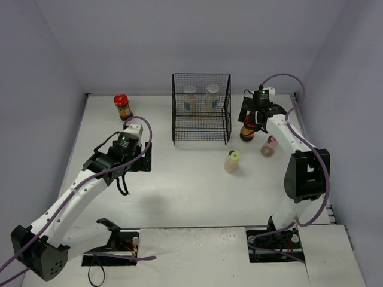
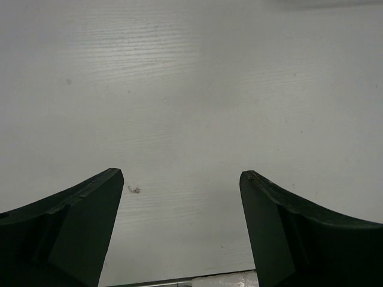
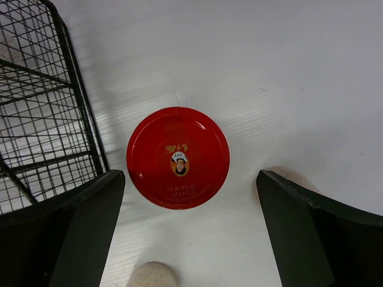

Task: Organize the condiment bottles

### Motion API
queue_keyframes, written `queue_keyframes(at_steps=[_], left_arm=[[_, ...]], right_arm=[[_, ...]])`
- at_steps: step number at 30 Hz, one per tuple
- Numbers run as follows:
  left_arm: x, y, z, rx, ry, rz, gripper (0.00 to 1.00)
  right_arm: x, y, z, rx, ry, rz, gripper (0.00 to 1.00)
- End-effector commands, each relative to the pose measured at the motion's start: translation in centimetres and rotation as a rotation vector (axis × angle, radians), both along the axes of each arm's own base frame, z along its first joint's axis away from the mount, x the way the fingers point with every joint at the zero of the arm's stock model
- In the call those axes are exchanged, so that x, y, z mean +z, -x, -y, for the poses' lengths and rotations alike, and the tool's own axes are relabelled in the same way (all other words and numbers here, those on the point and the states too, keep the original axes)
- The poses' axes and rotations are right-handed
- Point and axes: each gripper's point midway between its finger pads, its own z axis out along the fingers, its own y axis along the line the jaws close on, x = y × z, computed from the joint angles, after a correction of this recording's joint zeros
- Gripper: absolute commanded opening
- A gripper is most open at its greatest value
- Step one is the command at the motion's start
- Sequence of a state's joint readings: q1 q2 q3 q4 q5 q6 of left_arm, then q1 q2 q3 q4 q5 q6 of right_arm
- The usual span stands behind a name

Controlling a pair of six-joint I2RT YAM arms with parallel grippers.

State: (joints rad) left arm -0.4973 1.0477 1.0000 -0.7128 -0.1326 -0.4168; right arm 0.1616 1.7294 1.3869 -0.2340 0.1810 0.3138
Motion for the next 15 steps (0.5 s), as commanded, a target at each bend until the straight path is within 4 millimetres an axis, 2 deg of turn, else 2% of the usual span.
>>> queue_keyframes(at_steps=[1,6,13,15], left_arm=[[1.5,-0.1,-0.5,0.055,0.035,0.048,0.80],[1.2,0.2,-0.7,0.063,0.029,0.032,0.80],[0.9,0.3,-0.6,0.069,0.033,0.026,0.79],[0.9,0.3,-0.6,0.069,0.032,0.024,0.80]], right_arm=[[2.3,-2.1,0.6,-0.045,-0.004,0.090,0.96],[0.9,-2.2,0.4,-0.033,-0.006,0.068,0.88],[0.3,-2.4,0.0,-0.009,-0.012,0.056,0.81],[0.0,-2.4,0.0,-0.004,-0.009,0.050,0.74]])
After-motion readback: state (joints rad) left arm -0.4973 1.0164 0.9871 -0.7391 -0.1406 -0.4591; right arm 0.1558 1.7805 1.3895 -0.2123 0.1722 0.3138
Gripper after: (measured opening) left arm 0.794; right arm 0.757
